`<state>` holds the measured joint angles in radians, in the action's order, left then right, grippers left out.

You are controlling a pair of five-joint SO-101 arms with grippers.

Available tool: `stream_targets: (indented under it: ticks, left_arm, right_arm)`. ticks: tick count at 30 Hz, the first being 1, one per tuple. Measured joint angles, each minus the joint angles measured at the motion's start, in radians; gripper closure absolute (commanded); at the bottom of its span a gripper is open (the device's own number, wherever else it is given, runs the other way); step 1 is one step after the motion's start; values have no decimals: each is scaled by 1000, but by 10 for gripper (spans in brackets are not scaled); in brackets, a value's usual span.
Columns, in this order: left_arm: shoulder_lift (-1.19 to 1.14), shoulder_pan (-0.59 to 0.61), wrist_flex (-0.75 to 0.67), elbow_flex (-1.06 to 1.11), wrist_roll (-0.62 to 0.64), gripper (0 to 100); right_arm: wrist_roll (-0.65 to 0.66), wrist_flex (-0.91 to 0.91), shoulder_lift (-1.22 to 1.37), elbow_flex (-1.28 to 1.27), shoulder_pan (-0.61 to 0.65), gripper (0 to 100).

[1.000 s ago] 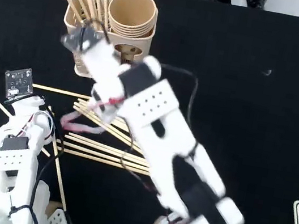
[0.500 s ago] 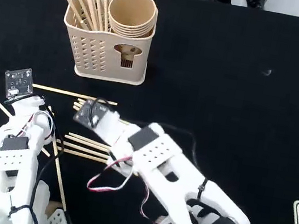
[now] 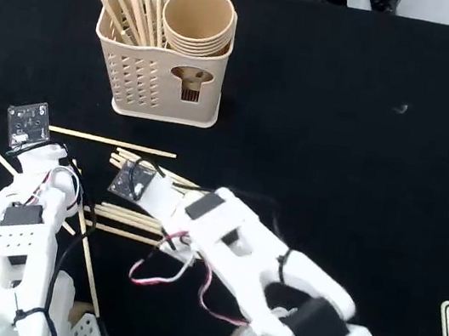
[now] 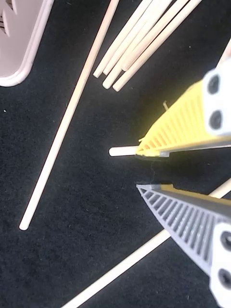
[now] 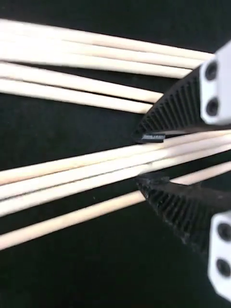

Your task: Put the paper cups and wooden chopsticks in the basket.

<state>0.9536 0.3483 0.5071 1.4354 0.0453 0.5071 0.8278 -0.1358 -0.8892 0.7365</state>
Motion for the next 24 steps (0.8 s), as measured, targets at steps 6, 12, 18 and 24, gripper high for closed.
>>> stream_targets:
  ticks: [6, 12, 18, 24]
  left_arm:
    - [0, 0, 0, 0, 0, 898]
    - [0, 0, 0, 0, 0, 898]
    - [0, 0, 0, 0, 0, 898]
    - [0, 0, 0, 0, 0, 898]
  right_arm:
    - [58, 37, 57, 71, -20, 986]
    - [72, 107, -51, 75, -41, 988]
    - [74, 169, -259, 75, -127, 988]
    - [74, 173, -351, 75, -213, 988]
